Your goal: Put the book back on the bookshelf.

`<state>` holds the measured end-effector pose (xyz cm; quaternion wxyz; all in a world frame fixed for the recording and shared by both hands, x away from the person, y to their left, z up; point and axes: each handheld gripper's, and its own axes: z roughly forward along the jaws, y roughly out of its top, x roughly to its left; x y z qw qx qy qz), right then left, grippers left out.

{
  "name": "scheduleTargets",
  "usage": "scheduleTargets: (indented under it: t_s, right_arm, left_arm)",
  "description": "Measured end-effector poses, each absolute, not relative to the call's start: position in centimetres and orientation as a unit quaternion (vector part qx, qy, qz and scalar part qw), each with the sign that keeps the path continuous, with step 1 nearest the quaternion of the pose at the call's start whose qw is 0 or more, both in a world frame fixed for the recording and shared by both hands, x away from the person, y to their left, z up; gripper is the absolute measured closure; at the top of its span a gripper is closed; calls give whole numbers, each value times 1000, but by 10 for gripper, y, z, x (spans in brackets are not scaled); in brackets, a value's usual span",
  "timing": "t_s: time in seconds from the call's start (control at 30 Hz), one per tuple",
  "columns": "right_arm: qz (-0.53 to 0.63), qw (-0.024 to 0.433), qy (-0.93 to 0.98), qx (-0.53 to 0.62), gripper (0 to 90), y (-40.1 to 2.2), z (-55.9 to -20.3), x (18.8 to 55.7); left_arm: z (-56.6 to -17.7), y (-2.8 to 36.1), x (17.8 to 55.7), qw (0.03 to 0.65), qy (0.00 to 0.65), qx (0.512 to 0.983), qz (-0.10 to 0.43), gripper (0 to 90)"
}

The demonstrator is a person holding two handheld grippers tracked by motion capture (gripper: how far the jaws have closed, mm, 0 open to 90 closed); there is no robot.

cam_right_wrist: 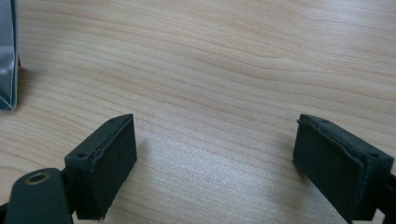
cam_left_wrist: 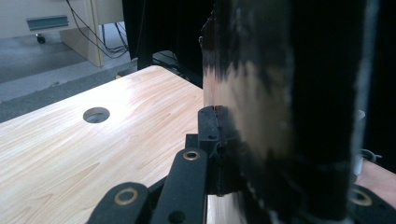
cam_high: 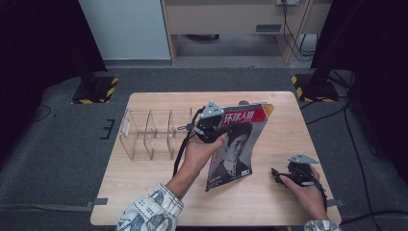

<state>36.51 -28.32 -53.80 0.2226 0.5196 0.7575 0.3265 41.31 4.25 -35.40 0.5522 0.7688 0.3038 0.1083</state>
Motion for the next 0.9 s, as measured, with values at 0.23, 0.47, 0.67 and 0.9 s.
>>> scheduleTargets:
  t_s: [0.23, 0.47, 0.67, 0.9]
  right_arm:
    - [327, 223, 758, 519, 135, -283, -538, 365]
    - [326, 222, 756, 522, 135, -282, -538, 365]
    - [327, 223, 755, 522, 135, -282, -538, 365]
    - [326, 224, 756, 522, 135, -282, -538, 365]
  left_arm:
    - [-351, 54, 412, 558, 308, 762, 111, 867]
    - [-344, 62, 404, 559, 303, 762, 121, 867]
    - [-344, 67, 402, 561, 303, 761, 118, 867]
    - [-339, 76, 398, 559, 301, 763, 121, 866]
